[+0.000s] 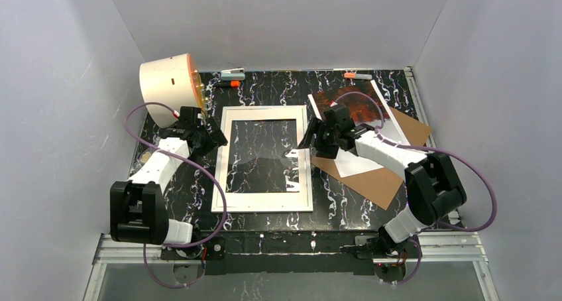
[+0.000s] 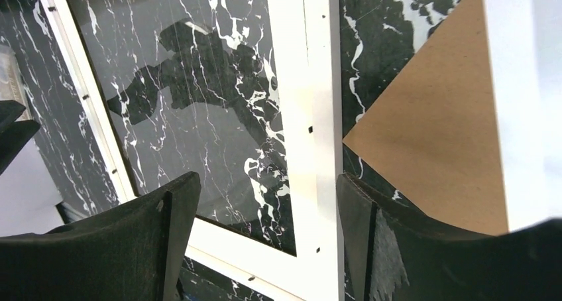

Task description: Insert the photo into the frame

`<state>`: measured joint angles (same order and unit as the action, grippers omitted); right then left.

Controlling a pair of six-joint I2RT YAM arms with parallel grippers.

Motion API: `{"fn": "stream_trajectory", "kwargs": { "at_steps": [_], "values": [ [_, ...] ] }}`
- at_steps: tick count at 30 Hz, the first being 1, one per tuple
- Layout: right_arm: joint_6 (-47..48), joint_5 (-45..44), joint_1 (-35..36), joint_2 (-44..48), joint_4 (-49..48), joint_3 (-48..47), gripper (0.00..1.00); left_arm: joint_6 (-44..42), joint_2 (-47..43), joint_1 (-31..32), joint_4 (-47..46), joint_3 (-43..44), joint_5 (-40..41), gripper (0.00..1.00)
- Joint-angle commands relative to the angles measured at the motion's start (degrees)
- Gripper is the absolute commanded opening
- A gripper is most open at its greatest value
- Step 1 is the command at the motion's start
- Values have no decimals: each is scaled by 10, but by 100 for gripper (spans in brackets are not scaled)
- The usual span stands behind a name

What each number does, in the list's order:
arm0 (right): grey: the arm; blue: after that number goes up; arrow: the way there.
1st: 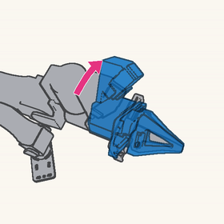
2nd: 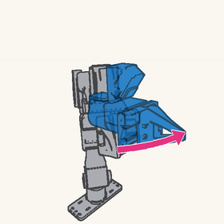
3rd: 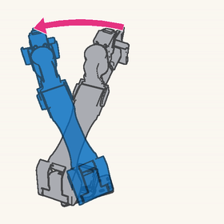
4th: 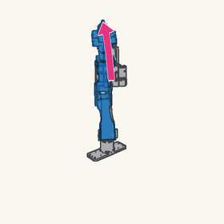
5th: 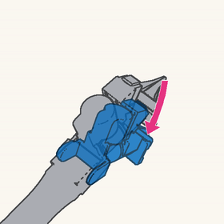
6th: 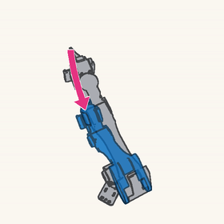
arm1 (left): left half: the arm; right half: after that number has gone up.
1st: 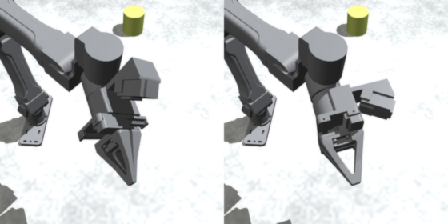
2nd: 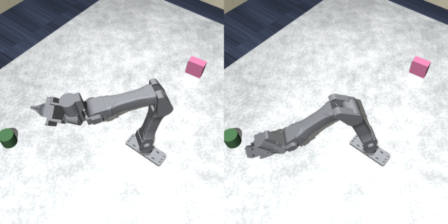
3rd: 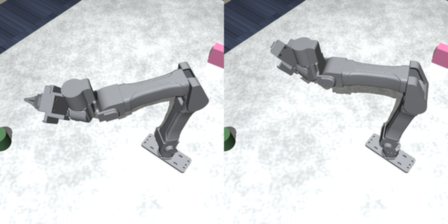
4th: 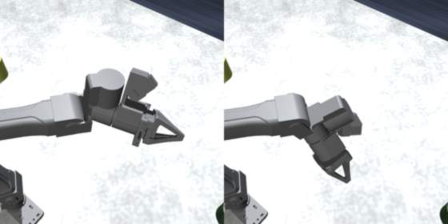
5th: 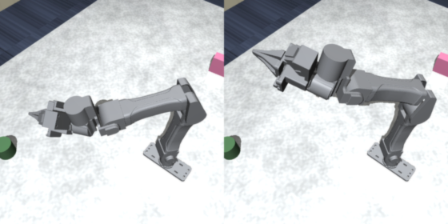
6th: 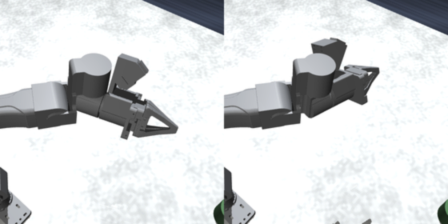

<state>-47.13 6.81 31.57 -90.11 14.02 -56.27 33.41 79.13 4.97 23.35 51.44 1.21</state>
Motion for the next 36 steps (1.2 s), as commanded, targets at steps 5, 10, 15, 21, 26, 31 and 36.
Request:
{"fn": "stream_trajectory", "kwargs": {
  "at_steps": [5, 10, 15, 21, 26, 31, 36],
  "values": [
    [52, -80, -16, 24, 63, -69, 79, -41, -26, -3, 20, 53, -82, 98],
    [93, -92, -73, 17, 68, -103, 79, -45, -45, -1, 12, 79, -91, 98],
    [139, 18, -86, -43, 28, -147, 69, -43, -36, 0, 9, 80, -121, 98],
    [100, 89, -81, -140, -65, -204, 47, -19, -18, 0, 7, 49, -125, 91],
    [63, 125, -76, -240, -116, -291, 39, -15, -10, 0, 8, 21, -107, 87],
    [29, 148, -73, -315, -174, -348, 37, -14, 5, 0, 2, 12, -124, 86],
    [20, 151, -72, -388, -169, -414, 36, -9, 15, 0, -10, 9, -134, 86]
  ]
}}
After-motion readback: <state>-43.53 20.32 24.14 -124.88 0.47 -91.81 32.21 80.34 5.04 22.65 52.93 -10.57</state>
